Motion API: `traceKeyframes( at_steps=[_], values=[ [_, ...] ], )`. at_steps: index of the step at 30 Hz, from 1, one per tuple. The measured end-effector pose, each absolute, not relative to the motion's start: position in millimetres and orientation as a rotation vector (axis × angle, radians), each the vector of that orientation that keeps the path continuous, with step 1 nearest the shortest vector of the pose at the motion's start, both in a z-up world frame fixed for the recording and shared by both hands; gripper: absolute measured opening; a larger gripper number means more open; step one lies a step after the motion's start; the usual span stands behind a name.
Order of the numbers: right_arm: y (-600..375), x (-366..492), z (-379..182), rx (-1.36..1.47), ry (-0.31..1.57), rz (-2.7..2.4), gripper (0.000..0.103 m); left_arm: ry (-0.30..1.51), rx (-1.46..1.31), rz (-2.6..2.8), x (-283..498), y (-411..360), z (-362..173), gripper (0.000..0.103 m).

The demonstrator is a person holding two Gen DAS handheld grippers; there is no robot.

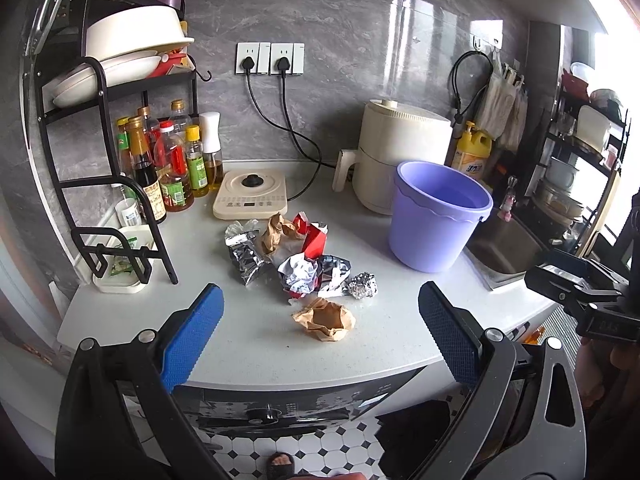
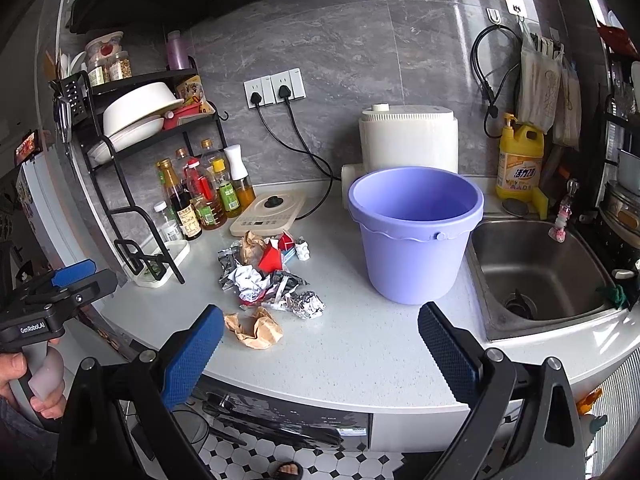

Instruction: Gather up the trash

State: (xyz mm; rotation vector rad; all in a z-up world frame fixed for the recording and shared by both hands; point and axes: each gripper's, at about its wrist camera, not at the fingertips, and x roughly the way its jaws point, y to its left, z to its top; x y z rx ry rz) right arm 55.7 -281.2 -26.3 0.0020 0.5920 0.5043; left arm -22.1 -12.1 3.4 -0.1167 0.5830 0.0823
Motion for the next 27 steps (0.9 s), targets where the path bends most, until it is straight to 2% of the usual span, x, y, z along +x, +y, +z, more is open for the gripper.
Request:
traceKeyframes(
  at_steps=[27],
  values=[
    [-271.9, 49.6, -28.2, -0.016, 0.589, 0.490, 0.095, 0.580, -0.137, 0.080, -32.4, 2.5, 1.3, 0.097]
  ],
)
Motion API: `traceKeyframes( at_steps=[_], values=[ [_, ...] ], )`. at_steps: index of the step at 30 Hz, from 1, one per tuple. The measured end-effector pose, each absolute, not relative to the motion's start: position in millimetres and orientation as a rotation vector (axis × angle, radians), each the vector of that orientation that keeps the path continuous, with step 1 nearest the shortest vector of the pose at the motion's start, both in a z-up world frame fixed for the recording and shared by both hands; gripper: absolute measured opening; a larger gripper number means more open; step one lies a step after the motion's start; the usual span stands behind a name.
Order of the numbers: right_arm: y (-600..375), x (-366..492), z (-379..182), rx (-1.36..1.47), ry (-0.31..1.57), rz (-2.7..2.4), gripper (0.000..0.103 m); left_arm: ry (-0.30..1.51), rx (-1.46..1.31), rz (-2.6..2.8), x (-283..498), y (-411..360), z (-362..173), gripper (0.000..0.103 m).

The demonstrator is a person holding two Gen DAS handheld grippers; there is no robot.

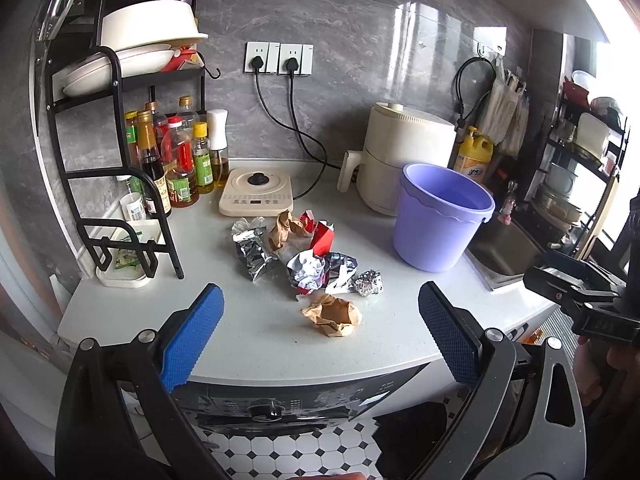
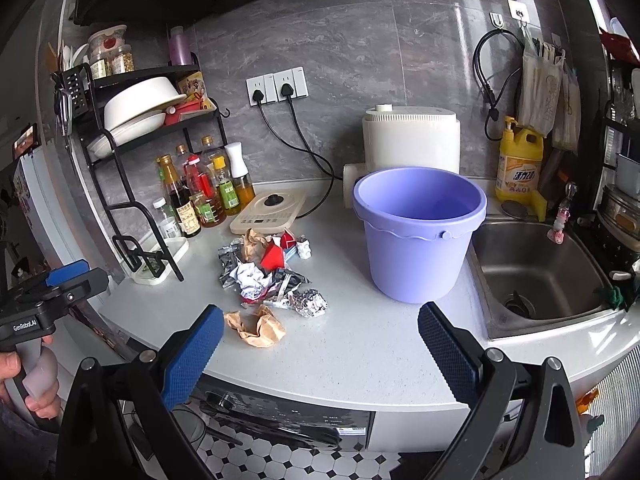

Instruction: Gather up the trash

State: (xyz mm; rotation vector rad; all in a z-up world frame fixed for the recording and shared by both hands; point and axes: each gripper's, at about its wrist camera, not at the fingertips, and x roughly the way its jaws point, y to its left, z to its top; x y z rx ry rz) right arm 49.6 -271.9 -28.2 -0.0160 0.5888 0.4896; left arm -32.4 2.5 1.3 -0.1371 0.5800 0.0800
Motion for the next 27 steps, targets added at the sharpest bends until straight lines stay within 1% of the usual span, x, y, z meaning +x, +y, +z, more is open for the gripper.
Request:
traceKeyframes(
  at_steps=[19, 27],
  values=[
    [-269.4, 49.6, -34.8, -0.004, 0.599, 0.497, 0.095, 0.603, -0.141, 0.094, -36.7, 5.7, -2.9, 0.097],
    [-268.0, 63.1, -43.3, -0.011, 0.621, 0.501, 0.095, 0.630, -0.167, 0.101, -28.2, 11.5, -11.4, 0.097]
  ],
)
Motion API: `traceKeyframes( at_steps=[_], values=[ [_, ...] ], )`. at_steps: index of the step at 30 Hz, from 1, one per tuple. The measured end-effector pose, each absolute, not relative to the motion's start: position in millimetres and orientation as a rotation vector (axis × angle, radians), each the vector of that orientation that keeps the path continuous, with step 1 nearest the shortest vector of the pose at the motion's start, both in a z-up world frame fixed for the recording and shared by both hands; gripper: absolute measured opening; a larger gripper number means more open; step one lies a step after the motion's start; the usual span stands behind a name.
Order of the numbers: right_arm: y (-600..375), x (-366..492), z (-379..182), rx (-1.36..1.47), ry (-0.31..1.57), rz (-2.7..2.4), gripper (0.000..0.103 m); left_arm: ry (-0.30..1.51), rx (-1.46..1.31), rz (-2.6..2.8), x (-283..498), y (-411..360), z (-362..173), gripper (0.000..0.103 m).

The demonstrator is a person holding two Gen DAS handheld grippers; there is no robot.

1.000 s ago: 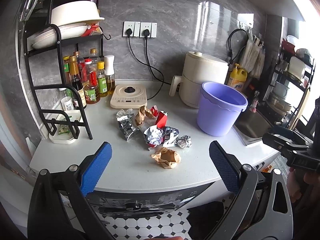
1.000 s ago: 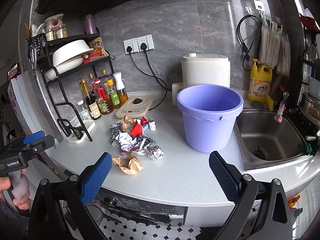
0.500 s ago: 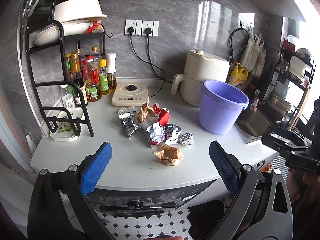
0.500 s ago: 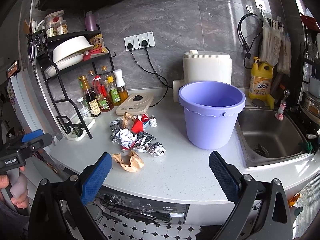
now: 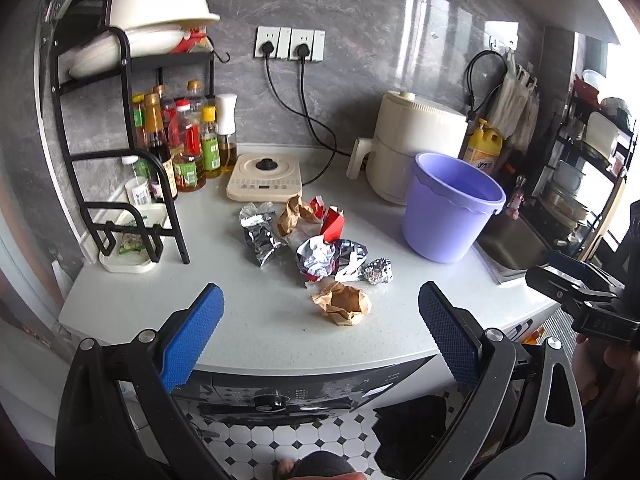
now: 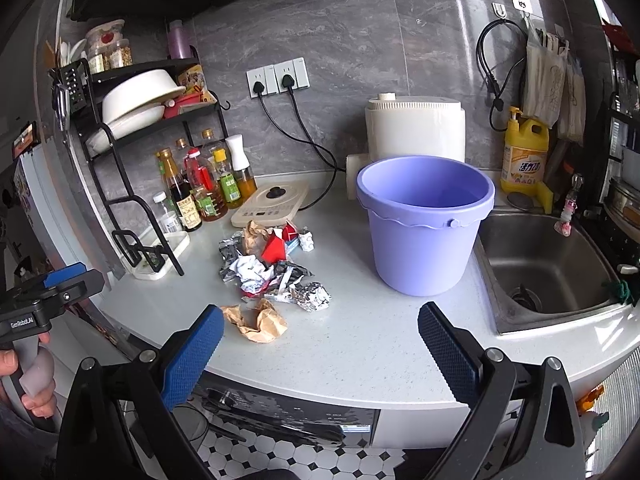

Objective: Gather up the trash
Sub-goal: 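Grasp the crumpled brown paper with the left tool while the right tool grasps the foil ball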

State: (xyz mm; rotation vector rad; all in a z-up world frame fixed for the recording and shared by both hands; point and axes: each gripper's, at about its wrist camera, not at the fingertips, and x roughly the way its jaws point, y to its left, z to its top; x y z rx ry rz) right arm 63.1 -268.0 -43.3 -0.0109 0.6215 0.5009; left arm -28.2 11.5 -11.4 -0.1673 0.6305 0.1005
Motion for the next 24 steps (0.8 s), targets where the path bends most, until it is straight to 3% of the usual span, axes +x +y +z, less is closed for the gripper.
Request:
traceKeyframes(
  at_steps=[10, 18, 24],
  values=[
    [-256.4, 97.0, -73.7, -0.005, 0.700, 0.496, 0.091, 0.706, -0.231, 0.039, 12.8, 25.8, -52.0, 0.096],
    [-245.2, 124.1, -108.8, -0.022, 0.815, 0.474, 0.079, 0.831, -0.312, -0.020, 67.6, 34.0, -100.0, 0.077],
    [-238.4, 141.7, -128.2, 0.000, 0.873, 0.460, 0.077, 0.919, -0.372, -0.064, 103.5, 34.3, -128.6, 0.069]
  ],
)
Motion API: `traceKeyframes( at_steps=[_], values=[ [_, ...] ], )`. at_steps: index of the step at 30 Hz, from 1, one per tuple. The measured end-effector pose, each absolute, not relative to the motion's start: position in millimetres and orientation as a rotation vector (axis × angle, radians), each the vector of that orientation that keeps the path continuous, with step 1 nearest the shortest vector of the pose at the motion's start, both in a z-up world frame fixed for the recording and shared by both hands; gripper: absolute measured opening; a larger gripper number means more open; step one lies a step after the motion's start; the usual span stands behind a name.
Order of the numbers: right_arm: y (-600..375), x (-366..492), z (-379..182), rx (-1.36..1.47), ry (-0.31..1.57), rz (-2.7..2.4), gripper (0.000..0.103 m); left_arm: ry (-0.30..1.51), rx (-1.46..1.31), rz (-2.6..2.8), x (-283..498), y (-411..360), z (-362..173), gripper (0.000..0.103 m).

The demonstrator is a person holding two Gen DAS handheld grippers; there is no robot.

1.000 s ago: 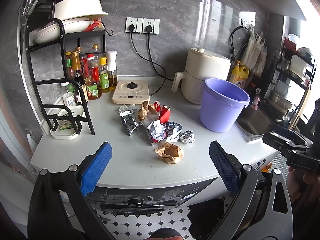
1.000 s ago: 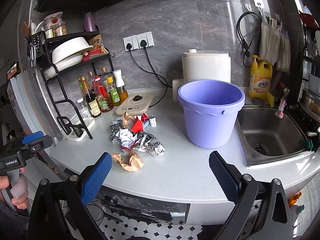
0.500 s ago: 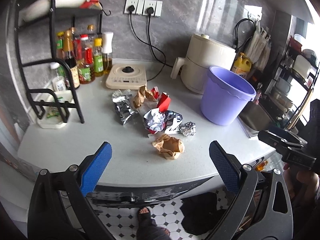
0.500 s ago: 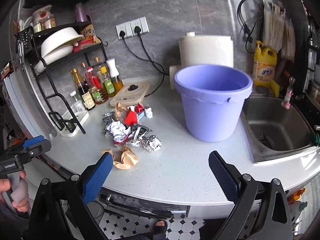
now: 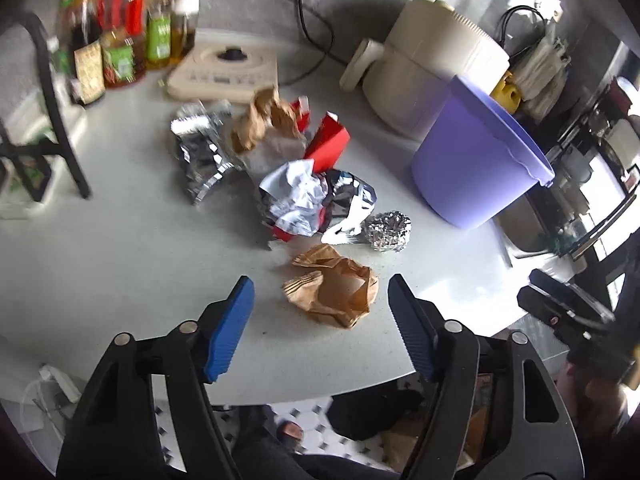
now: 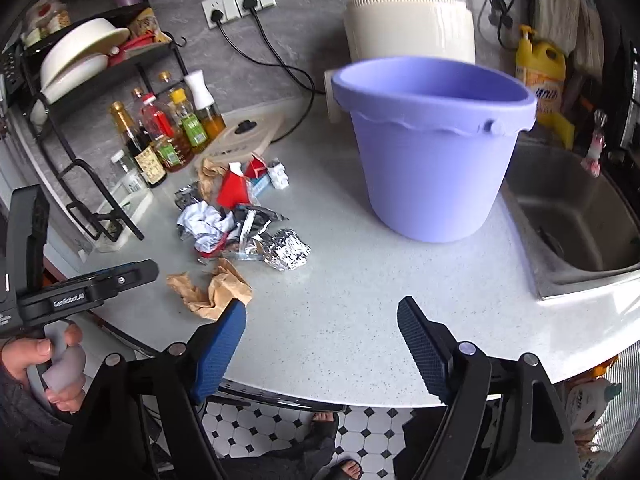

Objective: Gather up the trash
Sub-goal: 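Grasp the crumpled brown paper with the left tool while the right tool grasps the foil ball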

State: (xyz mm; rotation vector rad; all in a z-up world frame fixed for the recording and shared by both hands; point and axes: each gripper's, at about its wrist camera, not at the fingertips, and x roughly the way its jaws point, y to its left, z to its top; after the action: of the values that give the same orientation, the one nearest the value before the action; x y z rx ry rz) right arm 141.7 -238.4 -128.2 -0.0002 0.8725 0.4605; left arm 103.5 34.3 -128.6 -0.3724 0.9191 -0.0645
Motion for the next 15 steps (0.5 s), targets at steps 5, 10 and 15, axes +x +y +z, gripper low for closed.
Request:
traceKeyframes(
  at_steps=[5, 10, 15],
  values=[
    [-226.9, 156.4, -137.4, -0.017, 0.900, 0.462, 0.077, 0.990, -0.403, -0.081, 122.9, 34.6, -151.8, 0.065],
    [-211.1, 176.3, -146.9, -0.059, 0.920, 0.481, 0.077, 1.050, -0.454, -0.077, 135.1, 40.7, -174.6, 0.014],
    [-190.5, 198.1, -156.7, -0.100, 0.929, 0.524, 0.075, 1.016, -0.440, -0.080, 129.2, 47.9, -164.9, 0.007]
  ],
)
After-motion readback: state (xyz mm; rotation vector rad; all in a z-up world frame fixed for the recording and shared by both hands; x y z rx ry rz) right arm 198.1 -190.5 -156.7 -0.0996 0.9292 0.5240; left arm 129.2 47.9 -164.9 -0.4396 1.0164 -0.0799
